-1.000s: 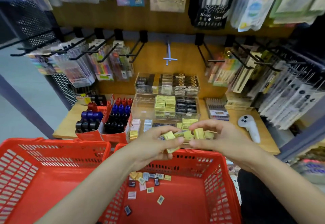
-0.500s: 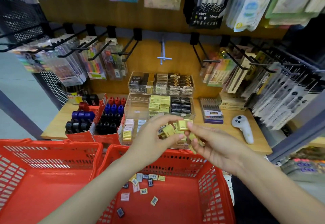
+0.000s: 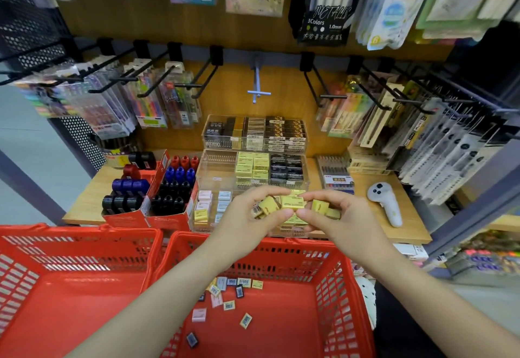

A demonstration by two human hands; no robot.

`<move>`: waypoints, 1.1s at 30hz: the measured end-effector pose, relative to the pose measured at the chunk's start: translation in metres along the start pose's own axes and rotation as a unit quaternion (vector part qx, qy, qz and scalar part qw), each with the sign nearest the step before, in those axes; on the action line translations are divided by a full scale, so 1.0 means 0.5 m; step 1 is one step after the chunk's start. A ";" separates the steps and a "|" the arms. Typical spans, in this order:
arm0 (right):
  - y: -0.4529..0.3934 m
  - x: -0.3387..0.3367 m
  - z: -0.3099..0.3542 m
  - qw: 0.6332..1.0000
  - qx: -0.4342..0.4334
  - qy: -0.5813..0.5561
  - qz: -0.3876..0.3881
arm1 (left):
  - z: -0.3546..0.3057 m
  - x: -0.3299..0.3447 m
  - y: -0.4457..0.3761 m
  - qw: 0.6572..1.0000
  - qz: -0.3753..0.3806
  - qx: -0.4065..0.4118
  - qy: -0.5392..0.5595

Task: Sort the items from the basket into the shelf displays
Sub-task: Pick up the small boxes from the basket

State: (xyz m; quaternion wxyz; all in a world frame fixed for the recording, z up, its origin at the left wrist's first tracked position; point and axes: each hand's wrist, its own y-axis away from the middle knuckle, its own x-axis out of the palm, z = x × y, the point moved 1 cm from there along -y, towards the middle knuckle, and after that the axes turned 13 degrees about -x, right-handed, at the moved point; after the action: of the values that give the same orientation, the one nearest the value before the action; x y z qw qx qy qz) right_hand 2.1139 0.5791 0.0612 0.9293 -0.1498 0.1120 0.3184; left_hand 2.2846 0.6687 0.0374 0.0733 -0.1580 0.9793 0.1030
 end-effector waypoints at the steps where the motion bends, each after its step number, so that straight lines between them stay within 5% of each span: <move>1: -0.006 -0.009 -0.015 0.998 -0.018 0.053 -0.001 | 0.006 0.001 -0.005 1.000 -0.007 -0.021 0.002; 7: -0.079 -0.069 -0.157 0.973 0.034 0.221 -0.060 | 0.051 -0.017 -0.047 0.986 -0.098 -0.135 0.020; 16: -0.119 -0.013 -0.303 0.974 0.094 0.198 -0.059 | 0.075 -0.015 -0.068 0.983 -0.079 -0.152 0.070; 33: -0.149 0.023 -0.330 0.959 0.114 0.236 -0.106 | 0.069 -0.018 -0.064 0.983 -0.068 -0.151 0.075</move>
State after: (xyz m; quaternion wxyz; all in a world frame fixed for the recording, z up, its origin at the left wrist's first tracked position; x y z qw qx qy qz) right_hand 2.1507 0.4715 -0.0804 0.9158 -0.1241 0.3471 0.1592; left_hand 2.3073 0.6493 -0.0003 -0.0187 -0.2409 0.9421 0.2324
